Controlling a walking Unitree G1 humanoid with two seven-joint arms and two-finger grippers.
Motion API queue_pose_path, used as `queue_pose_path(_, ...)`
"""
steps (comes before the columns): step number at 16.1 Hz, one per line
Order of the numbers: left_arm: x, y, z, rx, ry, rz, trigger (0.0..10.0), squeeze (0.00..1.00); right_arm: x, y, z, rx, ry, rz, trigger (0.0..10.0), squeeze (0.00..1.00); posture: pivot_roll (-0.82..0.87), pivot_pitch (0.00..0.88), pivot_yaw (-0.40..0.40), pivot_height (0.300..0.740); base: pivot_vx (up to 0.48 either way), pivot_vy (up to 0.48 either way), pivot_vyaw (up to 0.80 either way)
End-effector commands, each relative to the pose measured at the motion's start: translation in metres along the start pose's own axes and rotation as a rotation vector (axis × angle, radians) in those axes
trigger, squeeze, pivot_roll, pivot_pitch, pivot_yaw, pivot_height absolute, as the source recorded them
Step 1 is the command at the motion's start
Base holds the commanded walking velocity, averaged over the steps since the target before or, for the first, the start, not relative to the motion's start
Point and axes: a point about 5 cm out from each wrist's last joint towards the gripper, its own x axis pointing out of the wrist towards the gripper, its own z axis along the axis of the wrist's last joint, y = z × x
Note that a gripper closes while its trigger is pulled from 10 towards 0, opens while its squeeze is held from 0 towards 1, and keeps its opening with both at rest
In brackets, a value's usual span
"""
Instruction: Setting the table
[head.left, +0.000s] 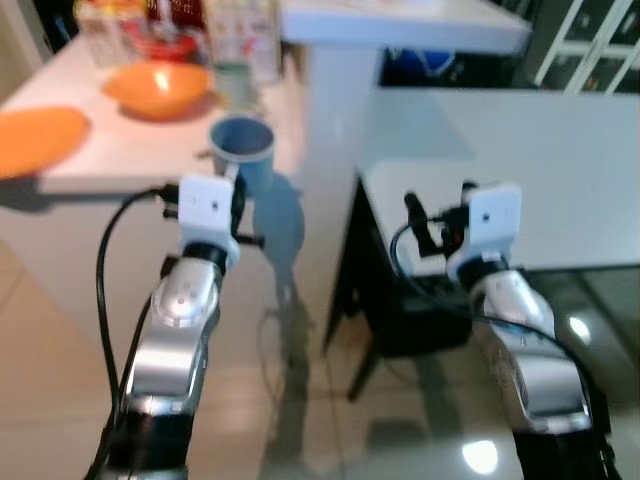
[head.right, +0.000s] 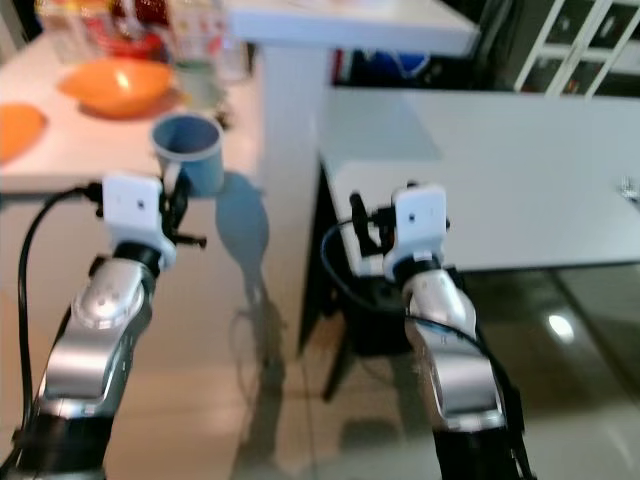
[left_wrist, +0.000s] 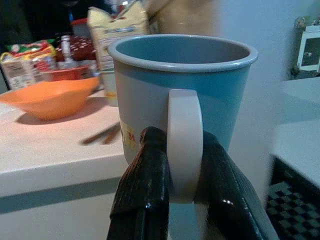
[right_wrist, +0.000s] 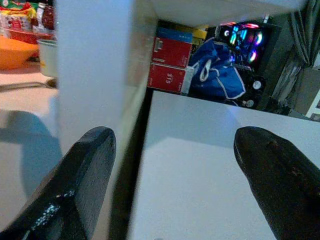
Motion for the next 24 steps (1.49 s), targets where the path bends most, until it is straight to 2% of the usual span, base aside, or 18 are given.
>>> queue_pose_path(1, 0.003, -0.01, 0.003, -0.01, -0.008, -0.02, 10.0, 0.0, -0.001, -0.009, -0.003, -0.016, 0.016, -0.021, 10.0, 0.0, 0.01, 0.0, -0.029, 0.74, 0.0, -0.48, 0.0)
queue_pose_path(5, 0.008, -0.007, 0.004, -0.044, -0.016, 0.028, 10.0, 0.0, 0.005, -0.005, 0.003, -0.044, 0.004, 0.026, 10.0, 0.0, -0.02, 0.0, -0.058, 0.74, 0.0, -0.48, 0.0)
queue_pose_path(9, 0.003, -0.01, -0.004, -0.052, 0.009, 0.014, 10.0, 0.0, 0.001, -0.002, 0.0, -0.052, 0.013, 0.022, 10.0, 0.0, -0.05, 0.0, -0.023, 0.74, 0.0, -0.48, 0.0)
queue_pose_path(12, 0.006, -0.005, -0.003, -0.048, -0.006, 0.033, 10.0, 0.0, -0.005, -0.003, -0.002, -0.06, 0.028, 0.024, 10.0, 0.0, -0.05, 0.0, -0.033, 0.74, 0.0, -0.48, 0.0)
queue_pose_path(16, 0.003, -0.003, -0.007, -0.026, 0.013, 0.034, 10.0, 0.0, -0.002, -0.002, -0.003, -0.055, 0.029, 0.025, 10.0, 0.0, -0.03, 0.0, -0.033, 0.74, 0.0, -0.48, 0.0)
queue_pose_path(20, -0.001, 0.004, -0.007, 0.002, 0.015, 0.054, 10.0, 0.0, 0.001, 0.008, -0.006, -0.034, 0.033, 0.044, 10.0, 0.0, 0.0, 0.0, -0.049, 0.74, 0.0, -0.48, 0.0)
queue_pose_path(24, 0.001, -0.002, -0.006, 0.001, 0.011, 0.044, 10.0, 0.0, 0.006, 0.0, -0.003, -0.038, 0.022, 0.029, 10.0, 0.0, 0.01, 0.0, -0.05, 0.74, 0.0, -0.48, 0.0)
